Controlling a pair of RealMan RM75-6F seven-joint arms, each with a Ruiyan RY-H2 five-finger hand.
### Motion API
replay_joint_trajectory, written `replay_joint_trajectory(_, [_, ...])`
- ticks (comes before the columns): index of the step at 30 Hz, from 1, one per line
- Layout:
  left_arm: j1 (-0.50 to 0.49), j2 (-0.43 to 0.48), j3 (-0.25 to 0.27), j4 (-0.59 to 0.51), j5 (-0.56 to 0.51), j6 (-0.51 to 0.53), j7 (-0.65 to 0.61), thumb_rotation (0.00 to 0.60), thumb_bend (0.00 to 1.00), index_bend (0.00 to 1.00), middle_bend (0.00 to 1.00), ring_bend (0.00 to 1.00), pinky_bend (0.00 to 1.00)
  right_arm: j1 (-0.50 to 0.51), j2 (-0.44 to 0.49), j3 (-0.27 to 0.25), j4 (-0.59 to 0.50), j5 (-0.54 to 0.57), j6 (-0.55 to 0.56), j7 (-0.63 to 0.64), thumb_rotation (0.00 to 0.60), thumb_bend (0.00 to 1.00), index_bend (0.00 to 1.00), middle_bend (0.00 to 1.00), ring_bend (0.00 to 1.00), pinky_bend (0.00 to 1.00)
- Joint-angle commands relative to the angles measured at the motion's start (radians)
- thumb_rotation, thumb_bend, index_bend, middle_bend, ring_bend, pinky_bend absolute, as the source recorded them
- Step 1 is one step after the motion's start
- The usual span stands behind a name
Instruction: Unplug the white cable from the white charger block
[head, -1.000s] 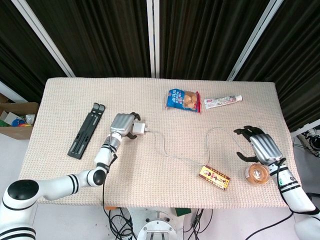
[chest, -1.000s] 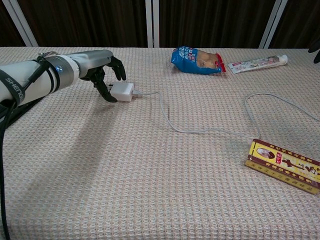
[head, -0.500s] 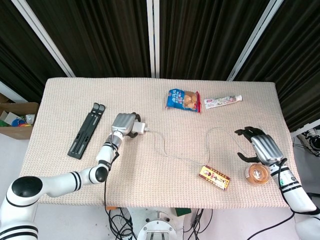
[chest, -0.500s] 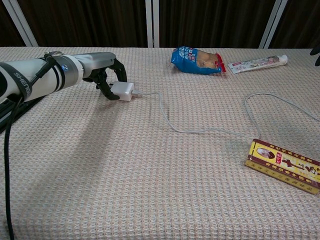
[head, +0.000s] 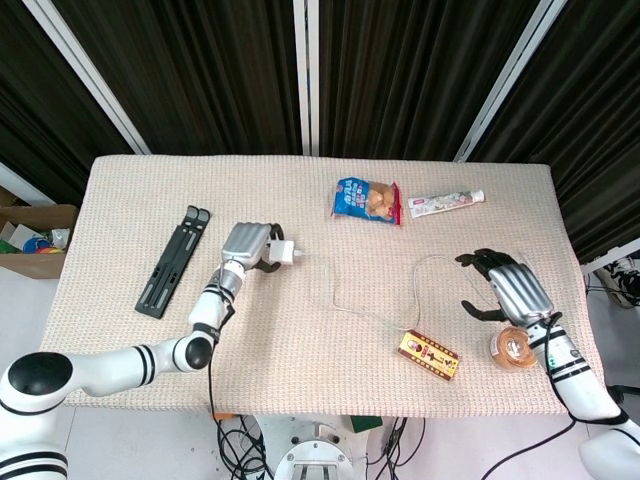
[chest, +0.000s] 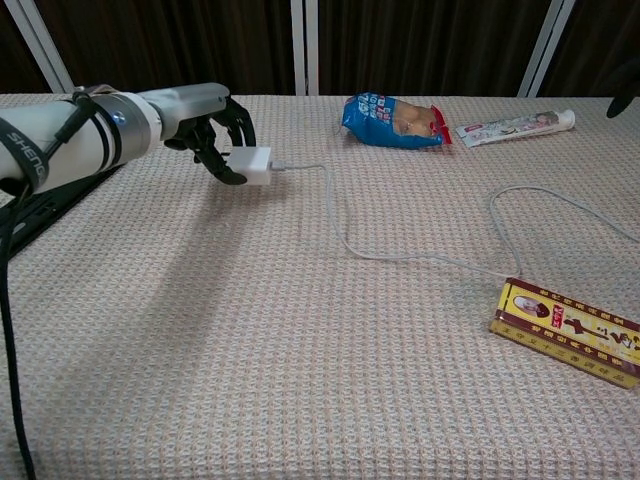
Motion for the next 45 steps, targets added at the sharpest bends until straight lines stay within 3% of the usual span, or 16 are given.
replay_joint_trajectory(1, [0.013,0.077,-0.008,-0.14,0.009,0.075,0.036,0.6,0.24,0.57,0.53,0.72,0.94,0.056,-0.028,0.072,-0.09,0.092,-0.026,-0.114,0.6,0.28,0.28,0.35,0.21,0.32])
replay_joint_trajectory(8, [-0.01,0.149,-0.019,-0.333,-0.039,0.147,0.12,0.6,0.24,0.57,0.53,0.72,0.94,0.198,-0.163,0.201,-0.229,0.449,-0.035,-0.444,0.6,0.26,0.34,0.41,0.28,0.37])
replay_joint_trajectory(12, [-0.032,0.151,-0.036,-0.378,-0.074,0.18,0.139,0.6,0.24,0.57,0.53,0.72,0.94,0.285,-0.256,0.231,-0.241,0.606,0.016,-0.614,0.6,0.25,0.37,0.43,0.29,0.37])
replay_joint_trajectory(17, [-0.065,0.139,-0.036,-0.392,-0.105,0.21,0.179,0.6,0.24,0.57,0.53,0.72,0.94,0.367,-0.358,0.268,-0.253,0.74,0.097,-0.732,0.6,0.22,0.41,0.47,0.33,0.38])
replay_joint_trajectory(29, [-0.132,0.109,-0.054,-0.407,-0.159,0.255,0.229,0.6,0.24,0.57,0.53,0.73,0.94,0.478,-0.532,0.313,-0.156,0.861,0.217,-0.842,0.6,0.19,0.49,0.5,0.36,0.42])
replay_joint_trajectory(45, [-0.173,0.107,-0.056,-0.415,-0.179,0.274,0.244,0.6,0.23,0.57,0.53,0.73,0.94,0.506,-0.582,0.319,-0.086,0.892,0.219,-0.849,0.6,0.24,0.57,0.49,0.36,0.42])
